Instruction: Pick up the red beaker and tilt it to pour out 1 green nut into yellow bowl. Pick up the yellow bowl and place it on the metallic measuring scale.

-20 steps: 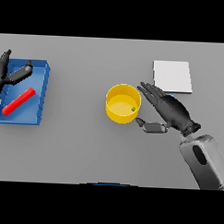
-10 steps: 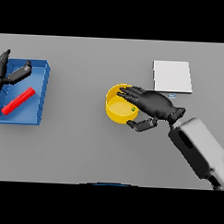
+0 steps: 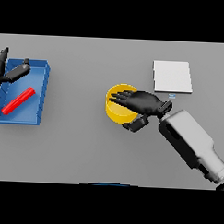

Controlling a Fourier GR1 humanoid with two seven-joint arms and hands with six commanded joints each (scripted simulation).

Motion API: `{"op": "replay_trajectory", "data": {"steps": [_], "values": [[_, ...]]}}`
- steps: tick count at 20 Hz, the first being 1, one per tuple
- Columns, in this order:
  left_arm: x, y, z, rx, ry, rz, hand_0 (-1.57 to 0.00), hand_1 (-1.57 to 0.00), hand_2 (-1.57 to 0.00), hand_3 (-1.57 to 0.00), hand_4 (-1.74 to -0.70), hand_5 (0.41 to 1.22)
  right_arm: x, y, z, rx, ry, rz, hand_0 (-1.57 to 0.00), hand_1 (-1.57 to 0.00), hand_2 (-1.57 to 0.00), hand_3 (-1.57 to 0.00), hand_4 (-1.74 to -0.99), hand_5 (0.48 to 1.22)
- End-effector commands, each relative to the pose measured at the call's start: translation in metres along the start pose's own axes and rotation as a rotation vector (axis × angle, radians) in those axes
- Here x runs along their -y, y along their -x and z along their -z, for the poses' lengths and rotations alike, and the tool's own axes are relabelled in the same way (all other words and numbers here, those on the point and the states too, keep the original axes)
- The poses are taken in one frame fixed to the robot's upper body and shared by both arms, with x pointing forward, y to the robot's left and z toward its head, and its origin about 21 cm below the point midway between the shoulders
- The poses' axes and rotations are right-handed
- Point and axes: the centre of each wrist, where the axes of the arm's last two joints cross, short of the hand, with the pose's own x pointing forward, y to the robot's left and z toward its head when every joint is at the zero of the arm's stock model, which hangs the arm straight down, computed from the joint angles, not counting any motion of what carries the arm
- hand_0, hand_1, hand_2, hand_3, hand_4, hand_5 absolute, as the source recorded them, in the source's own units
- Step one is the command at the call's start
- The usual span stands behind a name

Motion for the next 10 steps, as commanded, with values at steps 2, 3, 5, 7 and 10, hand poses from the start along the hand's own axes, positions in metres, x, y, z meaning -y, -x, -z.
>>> {"op": "replay_trajectory", "data": {"steps": [2,3,5,7,10], "values": [[0.001,0.002,0.0,-0.003,0.002,-0.005,0.0,0.0,0.0,0.0,-0.8,0.735,-0.004,0.003,0.004,-0.026,-0.033,-0.003,0.0,0.0,0.0,0.0,-1.295,0.671],[0.0,0.003,-0.001,-0.002,-0.001,-0.002,0.0,0.0,0.0,0.0,-0.8,0.737,-0.005,0.001,0.005,-0.016,-0.046,-0.006,0.0,0.0,0.0,0.0,-1.3,0.671],[-0.002,0.001,0.0,0.002,-0.009,-0.002,0.0,0.0,0.0,0.0,-0.8,0.736,-0.005,0.003,0.005,-0.025,-0.076,-0.028,0.0,0.0,0.0,0.0,-1.306,0.681],[-0.001,0.0,-0.002,0.011,-0.003,-0.001,0.0,0.0,0.0,0.0,-0.79,0.732,-0.004,0.001,0.009,-0.038,-0.098,-0.045,0.0,0.0,0.0,0.0,-1.304,0.703],[-0.002,0.001,0.001,0.005,-0.004,-0.001,0.0,0.0,0.0,0.0,-0.79,0.727,-0.005,-0.005,0.015,-0.052,-0.106,-0.052,0.0,-0.01,-0.03,-0.05,-1.321,0.756]]}}
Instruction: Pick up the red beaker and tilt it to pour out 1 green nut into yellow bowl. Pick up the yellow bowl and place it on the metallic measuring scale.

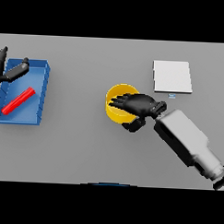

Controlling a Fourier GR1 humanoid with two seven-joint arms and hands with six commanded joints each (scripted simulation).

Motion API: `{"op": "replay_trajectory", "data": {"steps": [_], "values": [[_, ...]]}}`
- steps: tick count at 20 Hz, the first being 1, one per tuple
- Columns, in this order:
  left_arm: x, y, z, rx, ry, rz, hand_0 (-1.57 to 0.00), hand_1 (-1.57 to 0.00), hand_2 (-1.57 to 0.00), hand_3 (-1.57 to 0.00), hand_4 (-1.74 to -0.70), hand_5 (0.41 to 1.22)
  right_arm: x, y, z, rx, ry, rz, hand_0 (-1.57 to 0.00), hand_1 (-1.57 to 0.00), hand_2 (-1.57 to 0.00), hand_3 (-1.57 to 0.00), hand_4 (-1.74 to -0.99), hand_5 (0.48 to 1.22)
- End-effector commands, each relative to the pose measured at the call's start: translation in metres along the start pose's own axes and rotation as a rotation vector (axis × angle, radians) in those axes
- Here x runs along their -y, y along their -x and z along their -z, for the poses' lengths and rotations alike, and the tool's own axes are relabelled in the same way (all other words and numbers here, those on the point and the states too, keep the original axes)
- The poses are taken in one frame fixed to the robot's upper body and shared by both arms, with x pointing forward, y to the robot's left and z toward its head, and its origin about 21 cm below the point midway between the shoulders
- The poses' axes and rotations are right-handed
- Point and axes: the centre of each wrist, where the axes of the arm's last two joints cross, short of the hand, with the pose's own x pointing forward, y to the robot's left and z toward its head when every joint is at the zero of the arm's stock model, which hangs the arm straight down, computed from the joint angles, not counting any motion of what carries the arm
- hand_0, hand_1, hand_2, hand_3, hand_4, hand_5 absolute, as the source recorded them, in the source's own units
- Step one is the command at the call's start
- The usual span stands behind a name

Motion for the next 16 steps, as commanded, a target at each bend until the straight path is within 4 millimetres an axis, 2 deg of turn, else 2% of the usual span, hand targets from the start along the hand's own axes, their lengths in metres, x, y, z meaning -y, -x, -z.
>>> {"op": "replay_trajectory", "data": {"steps": [1,2,3,4,5,7,8,9,10,12,13,16], "values": [[-0.001,-0.002,0.0,0.005,-0.001,0.001,0.0,0.0,0.0,0.0,-0.79,0.725,-0.001,0.003,0.002,-0.018,-0.01,-0.013,-0.02,-0.04,-0.07,-0.09,-1.339,0.784],[0.001,-0.003,0.001,0.007,0.0,0.0,0.0,0.0,0.0,0.0,-0.79,0.723,0.001,0.0,0.0,-0.013,-0.01,-0.026,-0.09,-0.11,-0.13,-0.16,-1.362,0.82],[0.0,-0.002,0.0,0.011,0.003,-0.001,0.0,0.0,0.0,0.0,-0.79,0.722,0.001,0.0,-0.002,0.002,-0.018,-0.032,-0.26,-0.24,-0.23,-0.25,-1.387,0.9],[0.003,-0.003,0.0,0.008,0.004,-0.005,0.0,0.0,0.0,0.0,-0.79,0.723,0.0,0.0,0.0,0.003,-0.029,-0.033,-0.51,-0.44,-0.39,-0.36,-1.425,0.964],[0.002,-0.002,-0.001,0.005,0.003,-0.006,0.0,0.0,0.0,0.0,-0.8,0.725,0.0,-0.001,-0.001,-0.005,-0.038,-0.028,-0.72,-0.66,-0.62,-0.47,-1.488,1.016],[-0.002,0.0,-0.003,0.004,-0.012,-0.013,0.0,0.0,0.0,0.0,-0.8,0.727,0.002,0.001,-0.002,0.013,-0.07,-0.023,-1.03,-0.99,-0.97,-0.69,-1.571,1.09],[-0.003,0.0,-0.002,-0.005,-0.014,-0.011,0.0,0.0,0.0,0.0,-0.8,0.728,0.002,0.0,-0.003,0.009,-0.085,-0.017,-1.14,-1.11,-1.09,-0.87,-1.604,1.116],[0.002,-0.001,-0.002,-0.004,-0.007,-0.01,0.0,0.0,0.0,0.0,-0.8,0.727,0.003,0.0,-0.003,0.006,-0.095,-0.014,-1.22,-1.2,-1.18,-0.93,-1.628,1.137],[-0.001,0.0,-0.003,0.002,-0.008,-0.006,0.0,0.0,0.0,0.0,-0.8,0.727,0.003,0.0,-0.005,0.002,-0.097,-0.007,-1.29,-1.27,-1.26,-1.02,-1.649,1.154],[0.0,0.0,-0.002,0.004,-0.005,-0.013,0.0,0.0,0.0,0.0,-0.8,0.725,0.004,0.001,-0.003,0.003,-0.091,-0.003,-1.39,-1.38,-1.31,-1.14,-1.682,1.178],[-0.004,-0.001,-0.002,0.001,-0.011,-0.013,0.0,0.0,0.0,0.0,-0.8,0.726,0.004,0.002,-0.006,0.007,-0.093,-0.006,-1.43,-1.42,-1.35,-1.16,-1.694,1.187],[0.0,-0.001,-0.003,0.009,-0.006,-0.008,0.0,0.0,0.0,0.0,-0.81,0.725,0.007,0.002,-0.009,0.01,-0.073,-0.006,-1.5,-1.49,-1.45,-1.18,-1.717,1.203]]}}
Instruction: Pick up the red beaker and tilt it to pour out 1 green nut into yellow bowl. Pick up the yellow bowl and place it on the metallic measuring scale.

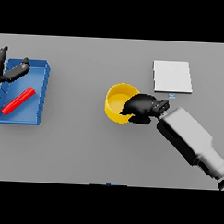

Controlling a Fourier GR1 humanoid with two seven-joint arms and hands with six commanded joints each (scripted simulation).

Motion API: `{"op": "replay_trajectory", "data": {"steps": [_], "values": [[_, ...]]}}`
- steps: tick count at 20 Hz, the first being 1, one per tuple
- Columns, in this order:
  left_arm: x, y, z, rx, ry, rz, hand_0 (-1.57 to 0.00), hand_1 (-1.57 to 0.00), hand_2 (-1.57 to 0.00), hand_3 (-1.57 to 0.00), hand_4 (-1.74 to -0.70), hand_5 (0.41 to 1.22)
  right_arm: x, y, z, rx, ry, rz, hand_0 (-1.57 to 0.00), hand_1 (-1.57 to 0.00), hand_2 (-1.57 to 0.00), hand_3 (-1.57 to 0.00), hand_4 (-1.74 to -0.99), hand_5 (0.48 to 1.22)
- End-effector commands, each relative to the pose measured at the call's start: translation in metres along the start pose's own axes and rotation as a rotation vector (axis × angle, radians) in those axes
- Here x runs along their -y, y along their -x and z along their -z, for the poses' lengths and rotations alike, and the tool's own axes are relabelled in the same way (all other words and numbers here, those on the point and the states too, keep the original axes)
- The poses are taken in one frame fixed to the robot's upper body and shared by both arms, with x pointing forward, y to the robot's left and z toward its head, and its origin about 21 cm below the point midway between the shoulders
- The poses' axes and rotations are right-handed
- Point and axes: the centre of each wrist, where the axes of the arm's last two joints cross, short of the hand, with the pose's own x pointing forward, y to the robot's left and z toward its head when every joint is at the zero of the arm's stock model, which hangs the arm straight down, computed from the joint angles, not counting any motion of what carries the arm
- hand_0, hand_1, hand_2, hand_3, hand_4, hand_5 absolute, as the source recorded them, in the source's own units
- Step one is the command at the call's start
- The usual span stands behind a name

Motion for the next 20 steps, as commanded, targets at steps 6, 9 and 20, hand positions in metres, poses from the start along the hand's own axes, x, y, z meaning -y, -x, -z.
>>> {"op": "replay_trajectory", "data": {"steps": [6,9,20], "values": [[0.0,-0.002,-0.003,-0.003,0.0,0.008,0.0,0.0,0.0,0.0,-0.8,0.721,0.032,-0.001,-0.033,0.001,0.042,-0.021,-1.55,-1.55,-1.51,-1.38,-1.731,1.216],[-0.001,0.002,-0.003,0.002,0.001,0.009,0.0,0.0,0.0,0.0,-0.8,0.72,0.047,0.0,-0.049,-0.049,0.075,-0.04,-1.56,-1.56,-1.54,-1.34,-1.726,1.219],[-0.008,-0.005,-0.008,0.014,-0.015,0.009,0.0,0.0,0.0,0.0,-0.81,0.742,0.087,0.028,-0.08,-0.182,0.176,-0.06,-1.57,-1.57,-1.57,-1.3,-1.72,1.221]]}}
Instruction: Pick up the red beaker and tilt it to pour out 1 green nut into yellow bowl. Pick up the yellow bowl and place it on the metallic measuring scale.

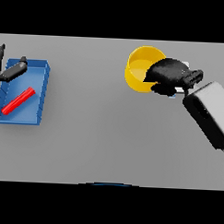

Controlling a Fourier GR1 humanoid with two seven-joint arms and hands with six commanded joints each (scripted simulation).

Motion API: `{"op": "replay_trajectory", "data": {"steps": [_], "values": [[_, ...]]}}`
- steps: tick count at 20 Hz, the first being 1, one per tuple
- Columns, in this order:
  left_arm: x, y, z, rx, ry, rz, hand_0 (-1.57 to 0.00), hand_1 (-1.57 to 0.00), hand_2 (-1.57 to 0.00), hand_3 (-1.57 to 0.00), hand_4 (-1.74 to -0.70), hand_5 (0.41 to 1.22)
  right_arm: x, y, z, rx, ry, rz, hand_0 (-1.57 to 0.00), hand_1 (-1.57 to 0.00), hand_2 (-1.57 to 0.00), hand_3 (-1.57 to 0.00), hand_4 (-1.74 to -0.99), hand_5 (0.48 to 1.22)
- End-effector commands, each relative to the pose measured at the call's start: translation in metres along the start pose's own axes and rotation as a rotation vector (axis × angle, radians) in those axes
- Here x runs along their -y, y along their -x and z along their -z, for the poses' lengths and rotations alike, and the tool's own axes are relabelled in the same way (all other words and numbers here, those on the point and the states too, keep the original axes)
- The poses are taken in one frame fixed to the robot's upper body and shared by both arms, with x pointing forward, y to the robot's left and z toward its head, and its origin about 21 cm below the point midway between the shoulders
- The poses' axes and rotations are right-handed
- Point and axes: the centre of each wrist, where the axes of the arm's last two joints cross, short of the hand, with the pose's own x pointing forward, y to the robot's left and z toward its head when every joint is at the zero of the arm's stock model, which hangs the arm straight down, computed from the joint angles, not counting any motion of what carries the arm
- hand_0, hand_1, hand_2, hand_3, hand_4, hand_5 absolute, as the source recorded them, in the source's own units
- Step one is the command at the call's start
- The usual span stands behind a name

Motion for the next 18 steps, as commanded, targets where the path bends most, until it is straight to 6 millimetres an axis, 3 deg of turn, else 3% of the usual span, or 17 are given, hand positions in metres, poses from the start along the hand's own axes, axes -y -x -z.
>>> {"op": "replay_trajectory", "data": {"steps": [1,7,11,18], "values": [[0.003,0.001,-0.001,-0.014,0.004,0.001,0.0,0.0,0.0,0.0,-0.8,0.737,-0.003,0.008,0.0,-0.017,0.014,0.0,-1.57,-1.57,-1.57,-1.27,-1.719,1.221],[-0.002,-0.005,-0.009,-0.034,-0.001,-0.001,0.0,0.0,0.0,0.0,-0.82,0.759,-0.001,0.056,0.001,-0.155,0.047,0.074,-1.57,-1.57,-1.57,-1.2,-1.72,1.221],[0.0,-0.003,-0.008,-0.052,-0.005,0.008,0.0,0.0,0.0,0.0,-0.83,0.774,-0.015,0.081,0.004,-0.209,0.045,0.11,-1.57,-1.57,-1.57,-1.17,-1.72,1.221],[0.001,-0.002,-0.006,-0.06,-0.003,0.007,0.0,0.0,0.0,0.0,-0.81,0.753,-0.045,0.107,0.015,-0.278,0.033,0.159,-1.57,-1.57,-1.57,-1.39,-1.724,1.221]]}}
